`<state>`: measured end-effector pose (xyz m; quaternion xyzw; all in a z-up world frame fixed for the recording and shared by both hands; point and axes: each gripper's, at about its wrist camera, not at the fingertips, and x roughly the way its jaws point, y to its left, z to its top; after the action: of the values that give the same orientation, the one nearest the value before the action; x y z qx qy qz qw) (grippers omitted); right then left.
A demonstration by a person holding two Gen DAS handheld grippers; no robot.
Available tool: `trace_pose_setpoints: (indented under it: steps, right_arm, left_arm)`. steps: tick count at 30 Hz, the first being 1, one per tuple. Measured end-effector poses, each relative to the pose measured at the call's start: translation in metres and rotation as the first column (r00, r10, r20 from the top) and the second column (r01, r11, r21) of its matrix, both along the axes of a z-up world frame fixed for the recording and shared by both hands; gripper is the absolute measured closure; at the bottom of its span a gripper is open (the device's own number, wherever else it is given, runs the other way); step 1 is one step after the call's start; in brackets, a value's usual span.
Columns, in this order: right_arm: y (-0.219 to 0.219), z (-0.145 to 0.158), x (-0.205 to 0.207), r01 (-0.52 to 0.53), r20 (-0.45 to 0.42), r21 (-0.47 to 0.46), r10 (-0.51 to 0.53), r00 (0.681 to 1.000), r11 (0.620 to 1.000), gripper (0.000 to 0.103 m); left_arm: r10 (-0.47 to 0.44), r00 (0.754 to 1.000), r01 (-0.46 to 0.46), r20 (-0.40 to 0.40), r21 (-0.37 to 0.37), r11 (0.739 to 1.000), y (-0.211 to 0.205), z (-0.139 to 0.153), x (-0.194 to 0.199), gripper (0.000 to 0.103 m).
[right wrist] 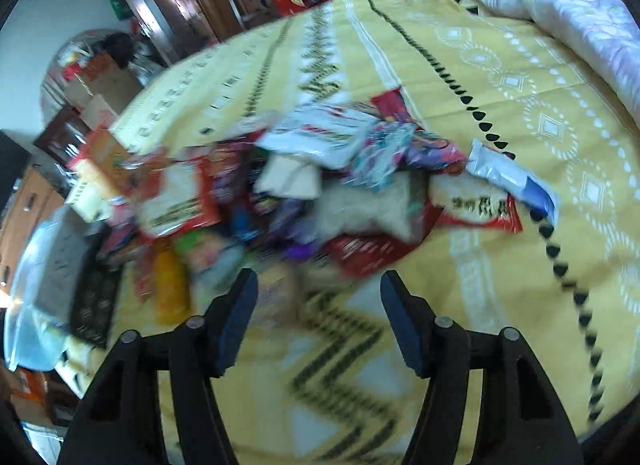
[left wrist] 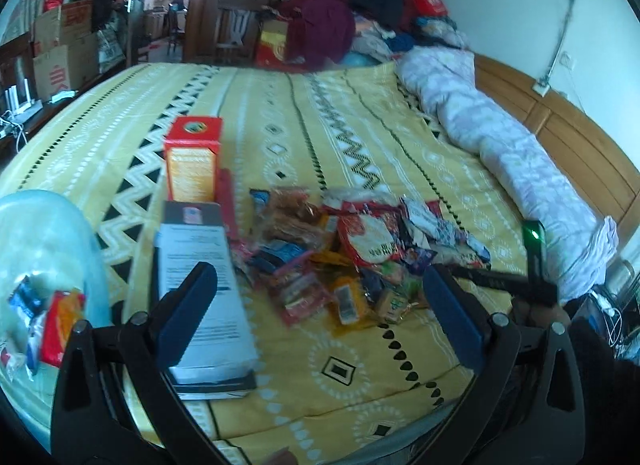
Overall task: Organize snacks
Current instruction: 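Grasp a clear mesh bag of grains with the right tool while the left tool grasps a round bread packet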
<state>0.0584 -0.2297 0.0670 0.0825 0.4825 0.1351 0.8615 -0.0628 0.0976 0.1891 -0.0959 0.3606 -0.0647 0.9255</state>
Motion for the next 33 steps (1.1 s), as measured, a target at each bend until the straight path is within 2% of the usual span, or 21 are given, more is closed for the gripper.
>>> trace_pose_setpoints:
  steps: [2, 6, 7, 9, 11, 13, 17, 21, 26, 27, 29, 30, 31, 33]
  right_arm:
    - [0.006, -0.011, 0.025, -0.010, -0.017, -0.067, 0.009, 1.000, 0.998, 0.024]
    - [0.018, -0.030, 0.059, -0.020, -0.024, -0.160, 0.016, 1.000, 0.987, 0.020]
    - [0.020, -0.036, 0.067, -0.030, -0.035, -0.166, 0.025, 0.999, 0.986, 0.014]
    - [0.027, -0.042, 0.076, -0.033, -0.020, -0.215, 0.030, 0.999, 0.976, 0.014]
    - [0.029, -0.039, 0.075, -0.044, 0.019, -0.226, 0.049, 0.999, 0.973, 0.036]
    - [0.024, -0.030, 0.067, -0.052, 0.045, -0.186, 0.061, 0.997, 0.981, 0.046]
    - [0.008, -0.002, 0.030, -0.058, 0.125, -0.078, 0.067, 0.990, 0.995, 0.047]
    - [0.000, 0.023, -0.016, -0.072, 0.164, 0.034, 0.066, 0.984, 0.997, 0.047]
    - [-0.004, 0.014, -0.064, -0.066, 0.121, 0.085, 0.055, 0.991, 0.994, 0.046]
    - [-0.003, 0.007, -0.071, -0.067, 0.100, 0.087, 0.058, 0.993, 0.994, 0.046]
    - [-0.002, -0.003, -0.080, -0.073, 0.071, 0.091, 0.067, 0.995, 0.993, 0.046]
    - [0.000, -0.008, -0.082, -0.078, 0.056, 0.095, 0.073, 0.996, 0.992, 0.046]
    - [0.000, -0.011, -0.083, -0.082, 0.048, 0.099, 0.078, 0.996, 0.992, 0.046]
    - [0.003, -0.016, -0.084, -0.087, 0.039, 0.108, 0.083, 0.996, 0.990, 0.046]
  left_arm:
    - [-0.012, 1.000, 0.012, -0.022, 0.009, 1.000, -0.009, -0.004, 0.005, 0.000]
    - [-0.027, 0.999, 0.029, -0.037, 0.037, 0.999, -0.021, -0.006, 0.005, 0.000]
    - [-0.035, 0.998, 0.037, -0.044, 0.041, 0.998, -0.024, -0.007, 0.007, 0.000]
    - [-0.038, 0.998, 0.041, -0.053, 0.049, 0.998, -0.029, -0.008, 0.008, 0.000]
    - [-0.045, 0.997, 0.048, -0.063, 0.050, 0.998, -0.035, -0.010, 0.010, 0.000]
    - [-0.053, 0.996, 0.057, -0.068, 0.047, 0.997, -0.039, -0.012, 0.010, 0.000]
    - [-0.071, 0.994, 0.074, -0.080, 0.039, 0.997, -0.048, -0.018, 0.008, 0.000]
    - [-0.087, 0.991, 0.088, -0.104, 0.007, 0.996, -0.056, -0.032, 0.008, 0.000]
    - [-0.148, 0.976, 0.141, -0.159, -0.052, 0.989, -0.067, -0.063, 0.014, 0.001]
    - [-0.158, 0.973, 0.149, -0.171, -0.061, 0.987, -0.069, -0.071, 0.017, 0.004]
    - [-0.177, 0.965, 0.163, -0.196, -0.083, 0.983, -0.072, -0.085, 0.025, 0.024]
    - [-0.187, 0.957, 0.168, -0.221, -0.102, 0.981, -0.074, -0.095, 0.033, 0.039]
    - [-0.188, 0.953, 0.165, -0.236, -0.114, 0.980, -0.074, -0.101, 0.037, 0.047]
    - [-0.180, 0.944, 0.150, -0.276, -0.128, 0.980, -0.075, -0.118, 0.049, 0.051]
